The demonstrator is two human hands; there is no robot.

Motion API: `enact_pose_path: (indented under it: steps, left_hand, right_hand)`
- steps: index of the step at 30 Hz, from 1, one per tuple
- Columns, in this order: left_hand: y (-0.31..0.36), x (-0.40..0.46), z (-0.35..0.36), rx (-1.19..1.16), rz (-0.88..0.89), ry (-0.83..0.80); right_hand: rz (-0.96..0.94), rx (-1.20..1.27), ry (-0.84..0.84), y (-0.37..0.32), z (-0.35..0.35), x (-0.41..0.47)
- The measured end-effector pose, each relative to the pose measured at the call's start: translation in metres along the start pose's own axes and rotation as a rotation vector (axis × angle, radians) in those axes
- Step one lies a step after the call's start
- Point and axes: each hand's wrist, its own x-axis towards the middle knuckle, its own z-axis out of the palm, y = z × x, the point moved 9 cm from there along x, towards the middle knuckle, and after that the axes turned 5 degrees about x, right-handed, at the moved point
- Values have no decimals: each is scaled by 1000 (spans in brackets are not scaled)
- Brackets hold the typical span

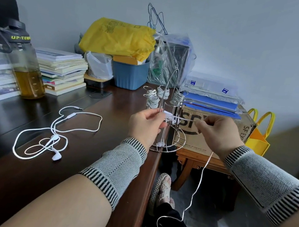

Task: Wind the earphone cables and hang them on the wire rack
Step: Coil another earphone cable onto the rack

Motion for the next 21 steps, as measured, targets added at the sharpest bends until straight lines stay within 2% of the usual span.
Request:
enact_pose_path:
  steps: [4, 9, 14, 21]
  left_hand:
    - [2, 1, 0, 4, 12, 12]
    - [1, 3, -1, 30, 13, 24]
    - [-4, 6, 2, -5, -19, -2]
    - [-4, 7, 2, 15, -3, 5]
  right_hand:
    - [-1, -62, 26, -3, -4, 6]
    - [-133, -281, 31, -43, -10, 15]
    - [-274, -411, -83, -100, 8, 24]
    - [-198, -492, -342, -119, 54, 44]
